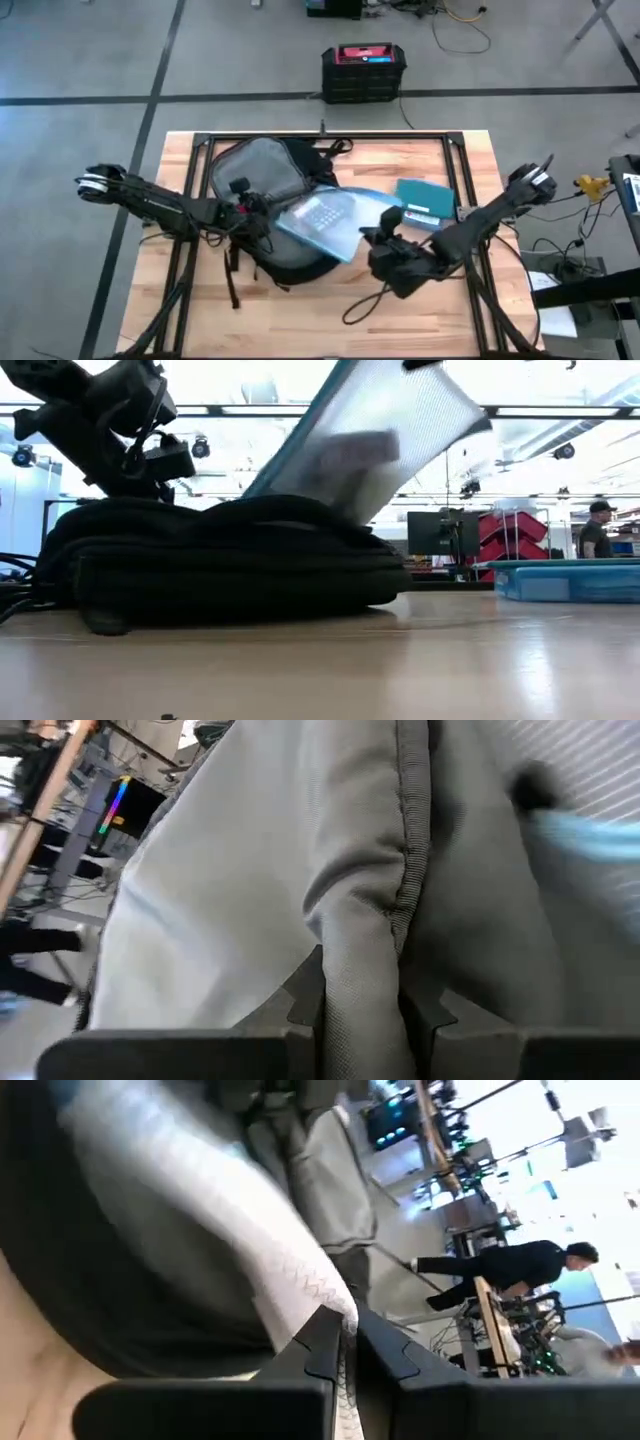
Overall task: Unpack backpack
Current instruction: Remove the white mesh zipper pouch from the backpack
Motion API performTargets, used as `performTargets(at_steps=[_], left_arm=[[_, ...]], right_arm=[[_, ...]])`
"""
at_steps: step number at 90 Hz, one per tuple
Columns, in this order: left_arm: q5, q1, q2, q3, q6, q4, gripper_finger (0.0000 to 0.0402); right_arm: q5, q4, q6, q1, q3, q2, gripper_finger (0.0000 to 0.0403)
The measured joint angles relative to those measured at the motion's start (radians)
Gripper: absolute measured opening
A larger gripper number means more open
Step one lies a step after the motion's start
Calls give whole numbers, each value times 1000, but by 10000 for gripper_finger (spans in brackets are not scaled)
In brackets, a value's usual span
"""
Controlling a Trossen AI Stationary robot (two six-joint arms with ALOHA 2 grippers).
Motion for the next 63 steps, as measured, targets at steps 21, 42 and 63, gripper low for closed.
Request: performTargets(at_steps=[21, 42, 63], left_arm=[[-17, 1, 0, 105, 1, -167, 54], [-17, 1, -4, 278, -32, -405, 89], [12, 0, -6, 389, -21, -155, 145]], right_arm=[[60, -30, 5, 4, 0, -103, 0], [219, -40, -38, 3, 0, -170, 0], [411, -39, -108, 1, 0, -231, 0]])
